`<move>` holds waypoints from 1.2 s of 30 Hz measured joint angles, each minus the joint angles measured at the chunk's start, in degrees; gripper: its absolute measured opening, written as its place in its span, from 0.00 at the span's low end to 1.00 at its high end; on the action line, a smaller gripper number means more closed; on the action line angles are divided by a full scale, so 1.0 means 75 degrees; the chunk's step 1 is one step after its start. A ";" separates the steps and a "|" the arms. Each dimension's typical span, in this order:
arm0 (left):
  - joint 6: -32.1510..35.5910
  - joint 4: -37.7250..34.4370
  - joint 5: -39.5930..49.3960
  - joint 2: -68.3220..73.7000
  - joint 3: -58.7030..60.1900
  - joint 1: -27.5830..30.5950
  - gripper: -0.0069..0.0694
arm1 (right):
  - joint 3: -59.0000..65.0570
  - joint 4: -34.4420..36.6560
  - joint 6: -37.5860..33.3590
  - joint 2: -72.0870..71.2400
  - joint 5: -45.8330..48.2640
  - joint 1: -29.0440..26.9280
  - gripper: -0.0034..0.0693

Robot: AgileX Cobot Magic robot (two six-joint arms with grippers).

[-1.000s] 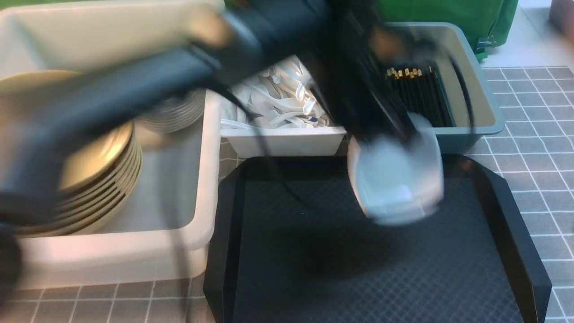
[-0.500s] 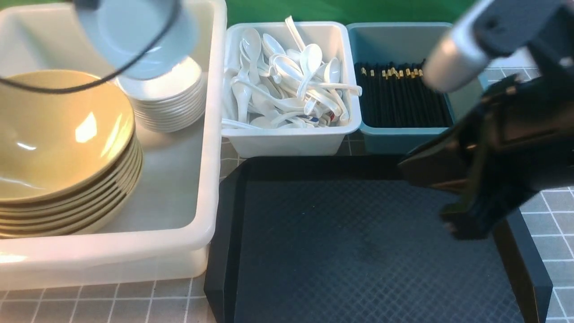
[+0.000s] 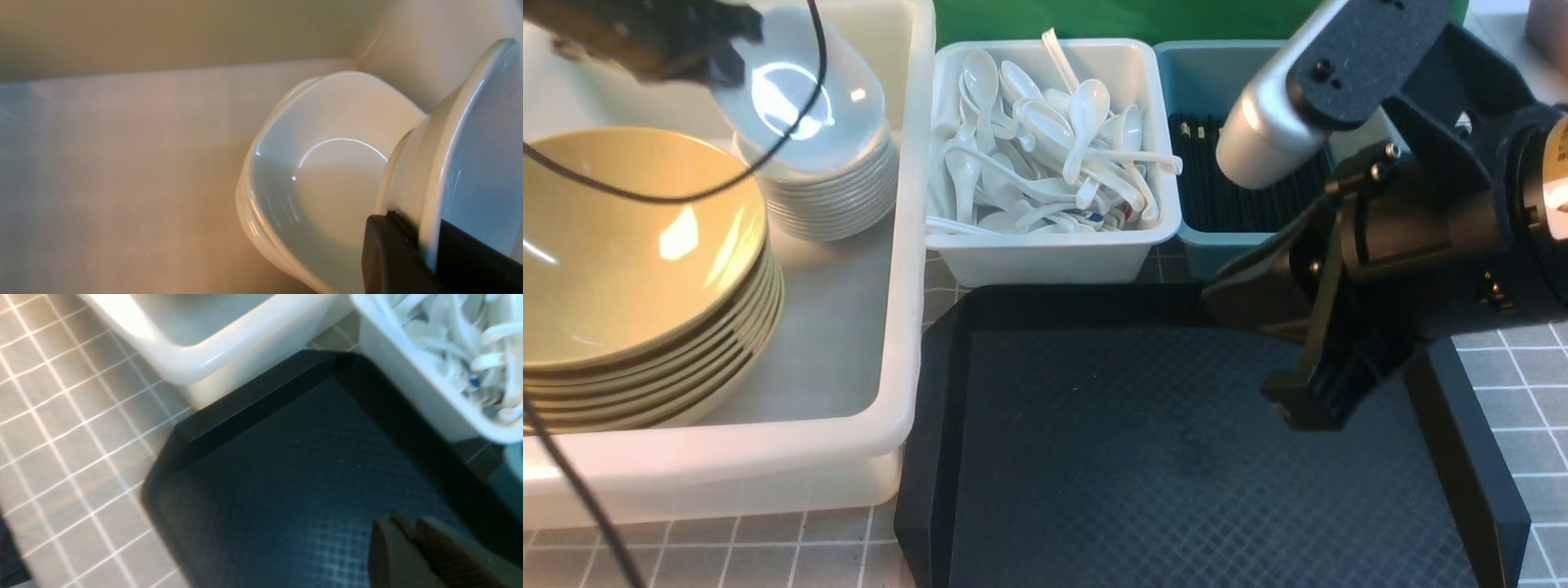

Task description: On grey table put chopsticks spoon bowls plates into blue grey white boxes.

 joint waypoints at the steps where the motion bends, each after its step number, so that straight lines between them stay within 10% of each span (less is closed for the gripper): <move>1: 0.0011 0.0028 -0.0080 0.0069 0.0000 0.0000 0.09 | 0.0000 -0.0079 -0.0009 0.0000 -0.0044 0.0000 0.19; 9: 0.0525 0.0171 -0.0631 0.0735 -0.0422 0.0000 0.22 | -0.0003 -0.0596 0.0096 0.0097 -0.0599 -0.0095 0.20; 18: 0.1088 0.0579 -0.0039 0.1095 -0.0930 -0.0007 0.76 | -0.0009 -0.0657 0.0123 0.0572 -0.0452 -0.0133 0.20; 23: 0.0982 0.1053 0.0354 0.1062 -0.1347 -0.0007 0.90 | -0.0009 -0.0657 0.0123 0.0582 -0.0219 -0.0138 0.21; 30: 0.0529 0.1179 0.1146 0.0566 -0.2249 -0.0032 0.79 | -0.0009 -0.0657 0.0132 0.0582 -0.0010 -0.0138 0.21; 36: 0.0396 0.1352 0.2013 -0.0605 -0.2533 -0.0305 0.27 | -0.0009 -0.0657 0.0349 0.0520 0.0061 -0.0138 0.22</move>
